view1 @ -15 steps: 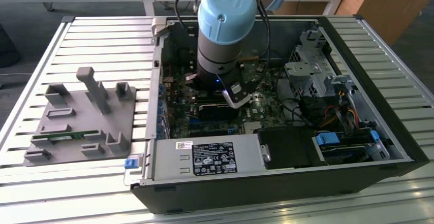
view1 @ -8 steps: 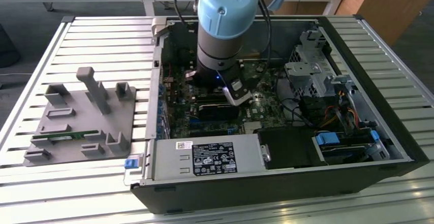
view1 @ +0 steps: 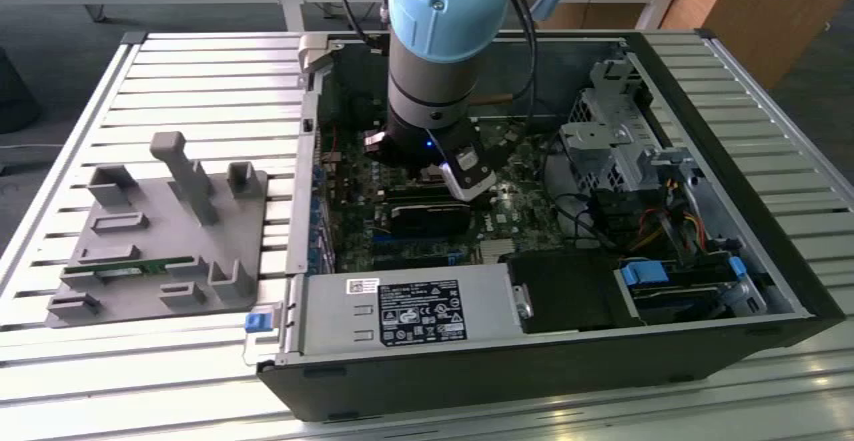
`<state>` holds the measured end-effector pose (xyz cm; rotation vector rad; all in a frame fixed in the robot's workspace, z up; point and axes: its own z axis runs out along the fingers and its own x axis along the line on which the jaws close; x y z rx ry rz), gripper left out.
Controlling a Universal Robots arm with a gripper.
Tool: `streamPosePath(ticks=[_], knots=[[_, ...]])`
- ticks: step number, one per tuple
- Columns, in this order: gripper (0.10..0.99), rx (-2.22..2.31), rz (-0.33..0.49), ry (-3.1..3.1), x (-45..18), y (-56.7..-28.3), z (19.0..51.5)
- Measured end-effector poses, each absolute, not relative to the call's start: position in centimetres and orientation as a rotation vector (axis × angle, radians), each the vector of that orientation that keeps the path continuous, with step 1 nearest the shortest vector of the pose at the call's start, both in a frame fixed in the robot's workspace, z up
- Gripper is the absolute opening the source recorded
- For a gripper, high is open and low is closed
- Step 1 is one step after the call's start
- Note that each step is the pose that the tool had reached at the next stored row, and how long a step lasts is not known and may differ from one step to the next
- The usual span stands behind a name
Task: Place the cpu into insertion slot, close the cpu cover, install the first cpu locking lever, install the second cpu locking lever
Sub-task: 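Install the second cpu locking lever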
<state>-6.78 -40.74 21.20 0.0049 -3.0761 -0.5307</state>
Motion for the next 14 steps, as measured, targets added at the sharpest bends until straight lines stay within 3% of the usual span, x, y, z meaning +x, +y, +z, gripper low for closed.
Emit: streamPosePath(ticks=[14], knots=[[0.106,0.005,-0.531,-3.076,-6.8,-40.7,23.0]])
